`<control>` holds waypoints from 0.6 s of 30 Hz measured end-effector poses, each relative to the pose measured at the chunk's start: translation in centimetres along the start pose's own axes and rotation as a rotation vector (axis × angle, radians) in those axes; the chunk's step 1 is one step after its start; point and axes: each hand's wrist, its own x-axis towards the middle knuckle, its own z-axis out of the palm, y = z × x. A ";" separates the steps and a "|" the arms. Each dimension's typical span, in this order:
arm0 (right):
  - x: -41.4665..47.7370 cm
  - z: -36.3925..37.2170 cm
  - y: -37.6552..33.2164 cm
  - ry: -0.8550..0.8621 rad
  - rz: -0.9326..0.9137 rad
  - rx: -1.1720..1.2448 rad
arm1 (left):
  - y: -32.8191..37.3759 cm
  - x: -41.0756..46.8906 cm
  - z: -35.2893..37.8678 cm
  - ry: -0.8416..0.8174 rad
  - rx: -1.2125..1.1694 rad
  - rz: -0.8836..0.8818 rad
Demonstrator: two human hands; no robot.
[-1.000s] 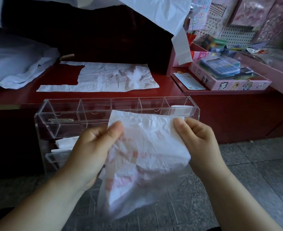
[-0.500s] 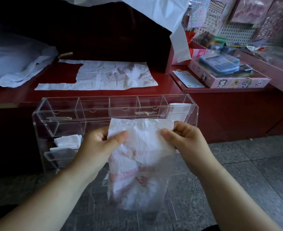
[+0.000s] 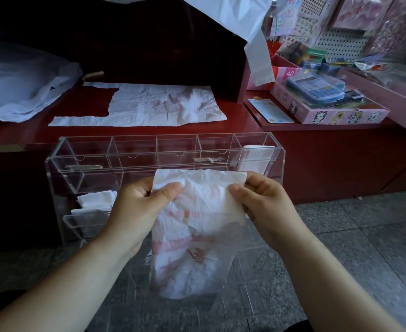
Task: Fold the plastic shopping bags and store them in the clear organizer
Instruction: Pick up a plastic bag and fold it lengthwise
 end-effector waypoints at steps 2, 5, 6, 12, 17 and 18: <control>0.0 -0.1 0.1 -0.024 0.013 0.011 | -0.1 0.1 -0.1 0.010 0.010 -0.005; -0.2 0.1 0.1 -0.035 0.027 0.032 | -0.5 0.3 -0.2 0.027 0.041 0.012; -0.2 0.1 0.0 -0.024 0.024 0.031 | -0.6 0.3 -0.3 0.024 0.047 0.016; -0.4 0.4 -0.1 0.071 -0.032 -0.107 | -0.7 0.3 -0.5 0.012 0.082 0.016; -0.3 0.4 0.1 -0.019 -0.003 -0.082 | -1.0 0.4 -0.4 0.163 0.084 0.102; -0.2 0.3 0.2 -0.049 0.010 -0.069 | -1.0 0.5 -0.4 0.153 0.080 0.106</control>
